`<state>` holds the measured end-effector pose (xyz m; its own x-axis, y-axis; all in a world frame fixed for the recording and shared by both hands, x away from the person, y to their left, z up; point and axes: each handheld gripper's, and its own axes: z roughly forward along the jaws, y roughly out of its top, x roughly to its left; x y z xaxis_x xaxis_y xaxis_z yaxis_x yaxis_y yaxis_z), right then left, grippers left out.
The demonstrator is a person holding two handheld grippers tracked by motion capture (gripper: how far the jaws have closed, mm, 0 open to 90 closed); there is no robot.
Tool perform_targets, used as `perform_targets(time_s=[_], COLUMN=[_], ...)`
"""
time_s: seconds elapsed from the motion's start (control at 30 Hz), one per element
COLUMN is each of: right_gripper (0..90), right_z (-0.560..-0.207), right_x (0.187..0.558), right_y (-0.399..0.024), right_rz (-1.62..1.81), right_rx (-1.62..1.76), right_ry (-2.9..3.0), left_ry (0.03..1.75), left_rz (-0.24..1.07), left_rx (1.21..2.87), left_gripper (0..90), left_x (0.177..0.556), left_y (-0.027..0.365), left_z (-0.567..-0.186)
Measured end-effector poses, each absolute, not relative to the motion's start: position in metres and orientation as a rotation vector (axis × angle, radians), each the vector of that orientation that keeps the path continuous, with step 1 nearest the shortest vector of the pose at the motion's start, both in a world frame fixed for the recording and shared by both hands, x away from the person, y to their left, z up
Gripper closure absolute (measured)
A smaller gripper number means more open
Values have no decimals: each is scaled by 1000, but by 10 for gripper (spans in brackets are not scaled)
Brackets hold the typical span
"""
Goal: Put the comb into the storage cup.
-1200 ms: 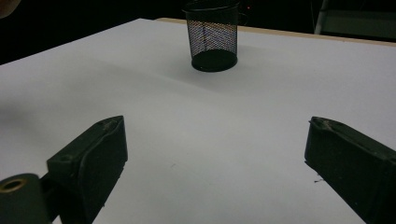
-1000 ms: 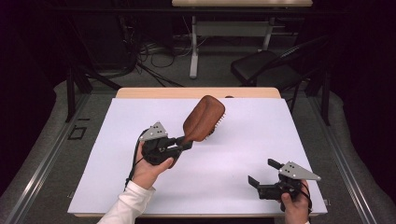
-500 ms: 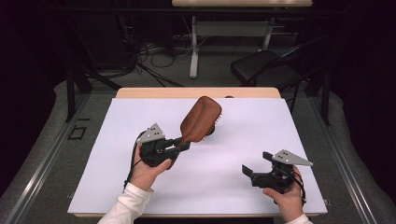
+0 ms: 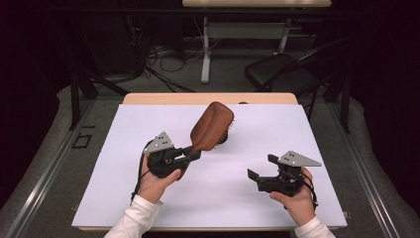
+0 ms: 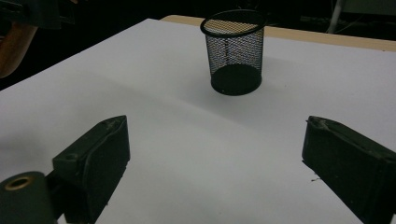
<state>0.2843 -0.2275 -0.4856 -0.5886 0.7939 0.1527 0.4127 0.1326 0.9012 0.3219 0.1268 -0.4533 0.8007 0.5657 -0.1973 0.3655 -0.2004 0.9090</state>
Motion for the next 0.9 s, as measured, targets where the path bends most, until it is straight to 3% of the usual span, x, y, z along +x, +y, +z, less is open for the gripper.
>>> perform_targets(time_s=[0.9], right_gripper=[110], right_z=[-460], right_x=[310], right_y=[-199], right_rz=[1530], right_rx=[1205], right_ry=[2155], left_ry=[720], left_rz=[217], left_rx=[1814], left_gripper=[721], left_x=[324], left_y=[128], left_z=[-458])
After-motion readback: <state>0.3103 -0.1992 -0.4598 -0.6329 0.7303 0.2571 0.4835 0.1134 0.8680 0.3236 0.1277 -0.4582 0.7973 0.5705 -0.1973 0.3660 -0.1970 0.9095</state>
